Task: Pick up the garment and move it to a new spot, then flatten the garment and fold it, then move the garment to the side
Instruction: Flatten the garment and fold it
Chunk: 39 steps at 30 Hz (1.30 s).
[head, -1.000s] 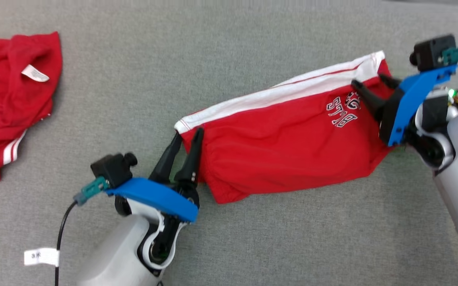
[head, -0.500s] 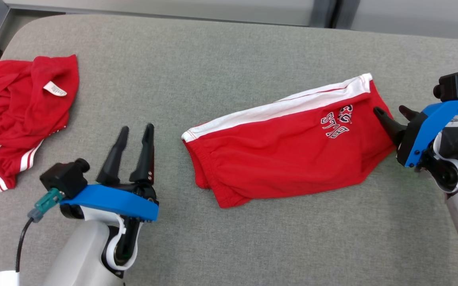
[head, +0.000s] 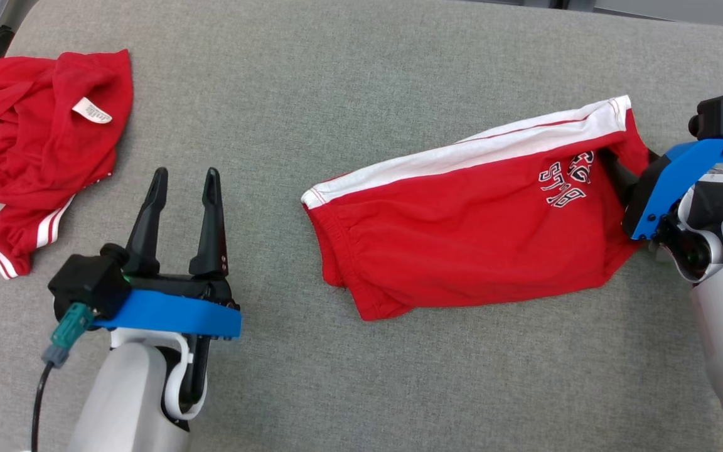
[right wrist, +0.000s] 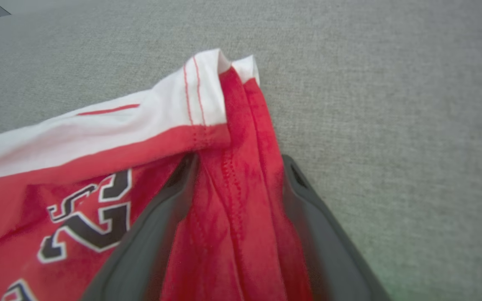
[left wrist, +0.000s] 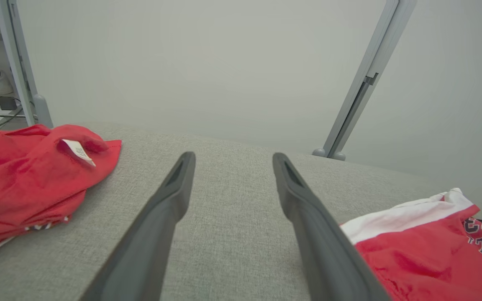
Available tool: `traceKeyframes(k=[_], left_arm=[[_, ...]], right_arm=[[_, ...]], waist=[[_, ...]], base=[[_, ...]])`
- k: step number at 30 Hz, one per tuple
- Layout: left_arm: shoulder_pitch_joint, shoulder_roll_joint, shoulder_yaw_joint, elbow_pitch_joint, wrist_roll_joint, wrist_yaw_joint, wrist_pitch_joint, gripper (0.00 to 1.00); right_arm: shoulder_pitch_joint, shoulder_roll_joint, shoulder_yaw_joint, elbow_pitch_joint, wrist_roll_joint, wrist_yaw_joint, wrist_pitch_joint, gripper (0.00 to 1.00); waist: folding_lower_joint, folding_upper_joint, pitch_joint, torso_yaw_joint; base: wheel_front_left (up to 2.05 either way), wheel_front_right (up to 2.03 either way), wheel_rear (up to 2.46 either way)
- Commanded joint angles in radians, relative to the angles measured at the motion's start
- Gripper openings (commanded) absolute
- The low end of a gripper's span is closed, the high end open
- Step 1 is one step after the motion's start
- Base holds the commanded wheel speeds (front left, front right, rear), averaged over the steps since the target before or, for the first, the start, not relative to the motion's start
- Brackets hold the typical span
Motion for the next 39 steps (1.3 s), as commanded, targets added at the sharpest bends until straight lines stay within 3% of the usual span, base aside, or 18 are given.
traceKeyframes(k=[1, 2, 3, 4, 11, 17, 26, 32, 39], left_arm=[[0.013, -0.004, 0.005, -0.006, 0.009, -0.008, -0.005, 1.00], [0.019, -0.006, 0.002, -0.012, 0.013, -0.008, -0.005, 1.00], [0.024, -0.006, -0.001, -0.016, 0.016, -0.008, -0.005, 1.00], [0.029, -0.005, -0.002, -0.020, 0.017, -0.008, -0.005, 1.00], [0.067, 0.016, -0.011, -0.035, 0.010, -0.008, -0.005, 1.00], [0.097, 0.024, -0.006, -0.041, 0.003, -0.008, -0.005, 1.00], [0.124, 0.032, -0.021, -0.033, 0.006, -0.008, -0.005, 1.00], [0.123, 0.039, -0.045, -0.022, 0.007, -0.008, -0.005, 1.00], [0.126, 0.048, -0.056, -0.024, 0.001, -0.008, -0.005, 1.00]], right_arm=[[0.032, 0.015, 0.000, 0.040, -0.018, -0.002, 0.019, 1.00], [0.036, 0.025, -0.002, 0.049, -0.029, -0.002, 0.028, 1.00], [0.041, 0.036, -0.005, 0.052, -0.036, -0.002, 0.031, 0.75], [0.046, 0.041, -0.006, 0.049, -0.047, -0.001, 0.024, 0.00], [0.103, 0.065, -0.041, -0.025, -0.037, -0.001, -0.054, 0.00], [0.175, 0.032, -0.101, -0.123, -0.048, -0.001, -0.101, 0.00], [0.251, -0.005, -0.242, -0.275, -0.174, -0.001, -0.047, 0.00], [0.287, 0.074, -0.279, -0.394, -0.261, -0.001, 0.069, 0.00], [0.293, 0.170, -0.135, -0.497, -0.263, -0.001, 0.153, 0.00]], waist=[[0.0001, 0.0000, 0.000, 0.000], [0.0001, 0.0000, 0.000, -0.001], [0.0001, 0.0000, -0.001, -0.002], [0.0001, 0.0000, -0.003, -0.004], [0.0001, 0.0000, -0.045, -0.034], [0.0001, 0.0000, -0.096, -0.079], [0.0001, 0.0000, -0.147, -0.112], [0.0001, 0.0000, -0.176, -0.107], [0.0001, 0.0000, -0.187, -0.094]], base=[[0.00, 0.00, 0.00], [0.00, 0.00, 0.00], [0.00, 0.00, 0.00], [0.00, 0.00, 0.00], [0.00, 0.00, 0.00], [0.00, 0.00, 0.00], [0.00, 0.00, 0.00], [0.00, 0.00, 0.00], [0.00, 0.00, 0.00]])
